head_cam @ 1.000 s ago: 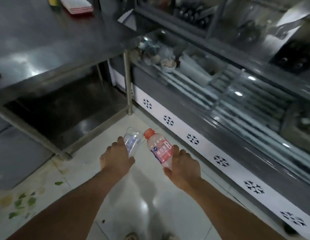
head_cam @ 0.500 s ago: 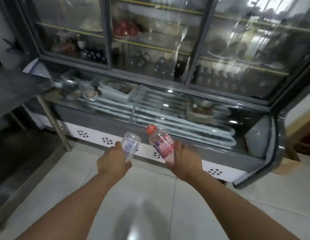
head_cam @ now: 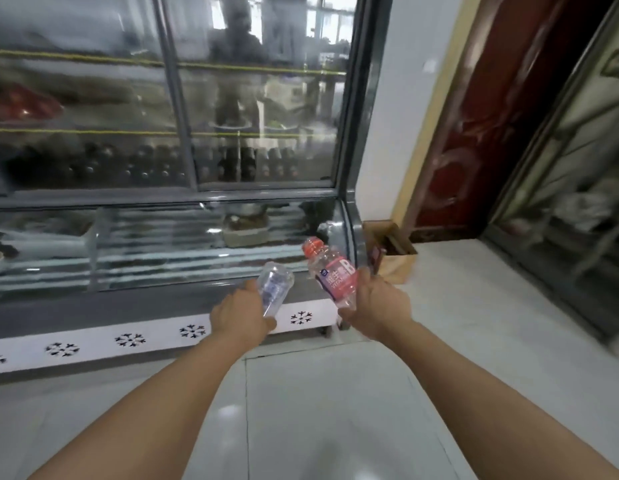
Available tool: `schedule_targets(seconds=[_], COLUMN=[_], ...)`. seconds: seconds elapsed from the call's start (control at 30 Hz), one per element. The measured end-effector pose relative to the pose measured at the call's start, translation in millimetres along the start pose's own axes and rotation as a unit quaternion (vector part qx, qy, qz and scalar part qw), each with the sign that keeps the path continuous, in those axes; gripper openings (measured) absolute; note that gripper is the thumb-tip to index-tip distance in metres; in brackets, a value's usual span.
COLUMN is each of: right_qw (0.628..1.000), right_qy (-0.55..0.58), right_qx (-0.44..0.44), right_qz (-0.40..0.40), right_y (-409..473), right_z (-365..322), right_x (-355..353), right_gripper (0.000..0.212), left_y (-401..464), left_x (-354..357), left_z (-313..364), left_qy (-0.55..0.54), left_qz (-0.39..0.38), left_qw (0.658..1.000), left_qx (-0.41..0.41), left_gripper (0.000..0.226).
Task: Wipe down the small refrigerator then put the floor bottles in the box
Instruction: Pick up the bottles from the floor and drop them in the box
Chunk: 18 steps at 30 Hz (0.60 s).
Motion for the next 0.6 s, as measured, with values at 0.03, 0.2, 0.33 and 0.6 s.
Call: schedule_targets(seconds=[0.03, 0.2, 0.33, 0.6], right_qw=[1.000, 0.993, 0.985, 0.968], right_qy=[0.010, 0.007, -0.005, -0.016], right_qx=[0.018, 0.114, 0.173, 0.251], right_qz=[0.006, 0.012, -0.004, -0.008], right_y=[-2, -1, 17, 65], right_z=[21, 115, 178, 287], right_x=[-5, -21, -33, -69], right_gripper=[0.063, 0.068, 0.068, 0.063], left_y=[4, 32, 71, 162], left_x=[0, 2, 10, 7], left_z=[23, 127, 193, 322], left_qy=[0.004, 0.032, 0.047, 0.077], left_qz=[0.000, -0.008, -0.011, -0.009], left_qw=[1.000, 0.993, 0.985, 0.966], left_qx=[0.021, 0.112, 0.163, 0.248], left_gripper=[0.057, 0.048, 0.048, 0.050])
Point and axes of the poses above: each hand's wrist, its own y-axis towards the middle knuckle, its own x-axis out of the palm, z = x × y, the point moved 4 cm from there along y, towards the middle knuckle, and after that the axes turned 12 degrees about -z, right-handed, at the moved point
